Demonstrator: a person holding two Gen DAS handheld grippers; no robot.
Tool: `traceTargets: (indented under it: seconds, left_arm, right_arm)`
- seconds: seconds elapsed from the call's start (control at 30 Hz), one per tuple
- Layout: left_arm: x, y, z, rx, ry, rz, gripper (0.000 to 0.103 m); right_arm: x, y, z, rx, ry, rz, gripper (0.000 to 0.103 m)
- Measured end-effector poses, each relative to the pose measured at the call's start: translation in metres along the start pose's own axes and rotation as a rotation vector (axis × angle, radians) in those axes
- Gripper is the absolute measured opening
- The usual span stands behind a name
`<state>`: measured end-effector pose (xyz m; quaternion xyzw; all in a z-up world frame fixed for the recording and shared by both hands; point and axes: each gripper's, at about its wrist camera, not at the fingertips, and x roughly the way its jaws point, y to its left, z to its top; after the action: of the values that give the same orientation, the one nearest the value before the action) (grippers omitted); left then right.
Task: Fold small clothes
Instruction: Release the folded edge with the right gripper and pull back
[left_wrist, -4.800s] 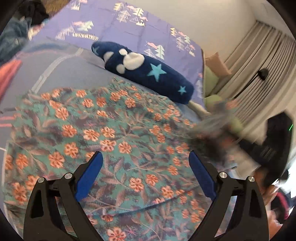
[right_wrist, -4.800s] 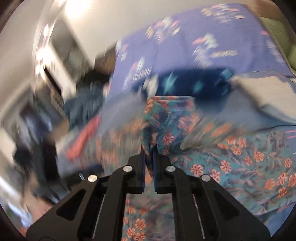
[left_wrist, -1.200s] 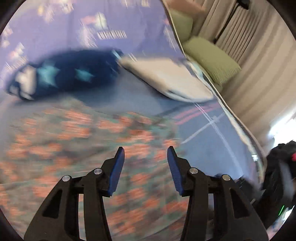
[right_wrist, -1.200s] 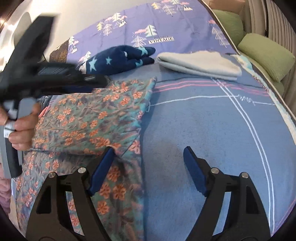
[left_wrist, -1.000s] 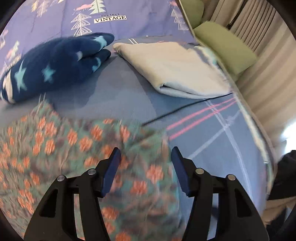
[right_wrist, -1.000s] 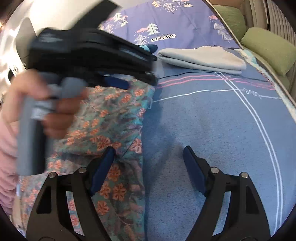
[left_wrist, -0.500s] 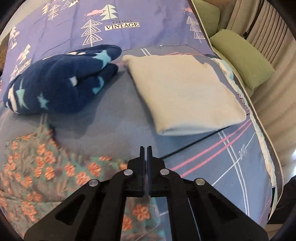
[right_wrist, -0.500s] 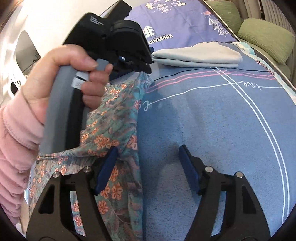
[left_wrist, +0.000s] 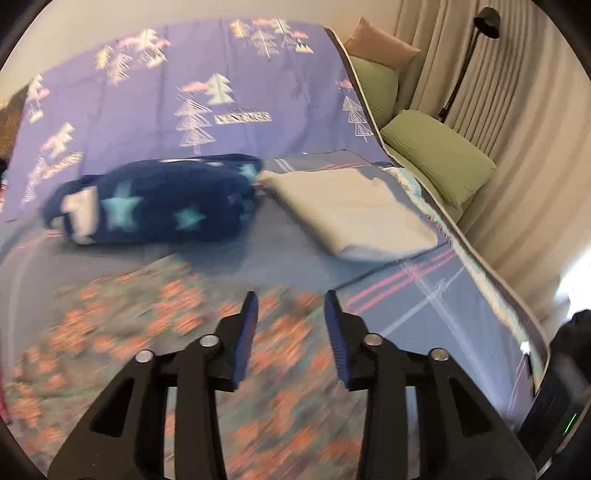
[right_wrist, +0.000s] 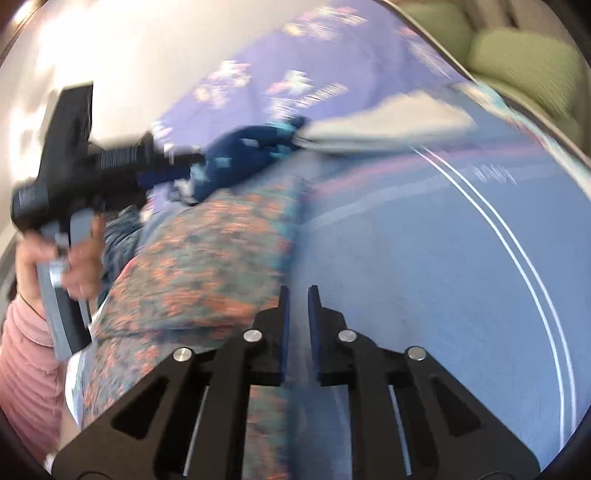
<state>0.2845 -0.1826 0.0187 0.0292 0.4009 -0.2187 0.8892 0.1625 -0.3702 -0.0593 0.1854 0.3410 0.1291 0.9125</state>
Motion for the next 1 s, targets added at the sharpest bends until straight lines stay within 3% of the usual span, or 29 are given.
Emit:
traceTargets:
  seconds: [0.1,0.17,0.2,0.23,0.3,0.33,0.37,0.5,0.53,0.67,0.8,0.87,1.0]
  left_arm:
    - [-0.030,0.036,-0.045,0.033,0.001,0.078,0.039]
    - [-0.041,0.063,-0.077,0.026,0.006,0.148,0.042]
    - [-0.045,0.078,-0.093,0.014,0.019,0.185,0.048]
    - [-0.047,0.093,-0.106,-0.001,0.032,0.215,0.050]
    - [-0.044,0.126,-0.138,-0.026,0.071,0.332,0.051]
    - [-0.040,0.143,-0.155,-0.050,0.100,0.389,0.064]
    - [-0.047,0.154,-0.162,-0.089,0.073,0.378,0.070]
    - [-0.084,0.166,-0.163,-0.241,0.006,0.277,0.069]
    - [-0.095,0.160,-0.165,-0.224,-0.027,0.266,0.069]
    - [-0.123,0.146,-0.183,-0.130,-0.068,0.317,0.069]
    - [-0.159,0.156,-0.219,-0.133,-0.076,0.337,0.073]
    - [-0.179,0.166,-0.241,-0.164,-0.070,0.322,0.078]
    - [-0.206,0.174,-0.284,-0.200,-0.049,0.254,0.079]
  right_arm:
    - [0.017,0.033,0.004,-0.092,0.076,0.085,0.012]
    - [0.037,0.035,0.002,-0.111,0.121,0.015,0.012]
    - [0.047,0.033,-0.001,-0.118,0.148,-0.056,0.012]
    - [0.061,0.024,-0.007,-0.114,0.195,-0.158,0.004]
    - [0.061,0.002,-0.006,0.002,0.208,-0.087,0.000]
    - [0.059,-0.003,-0.005,0.040,0.212,-0.080,0.000]
    - [0.057,-0.006,-0.007,0.062,0.210,-0.079,0.000]
    - [0.048,0.008,-0.014,-0.005,0.159,-0.121,0.000]
    - [0.041,0.010,-0.017,0.002,0.150,-0.125,0.000]
    - [0.010,0.008,-0.032,0.048,0.125,-0.157,0.023]
    - [-0.023,-0.009,-0.049,0.098,0.128,-0.141,0.028]
    - [-0.040,-0.013,-0.059,0.106,0.133,-0.132,0.031]
    - [-0.068,-0.010,-0.081,0.080,0.158,-0.143,0.035]
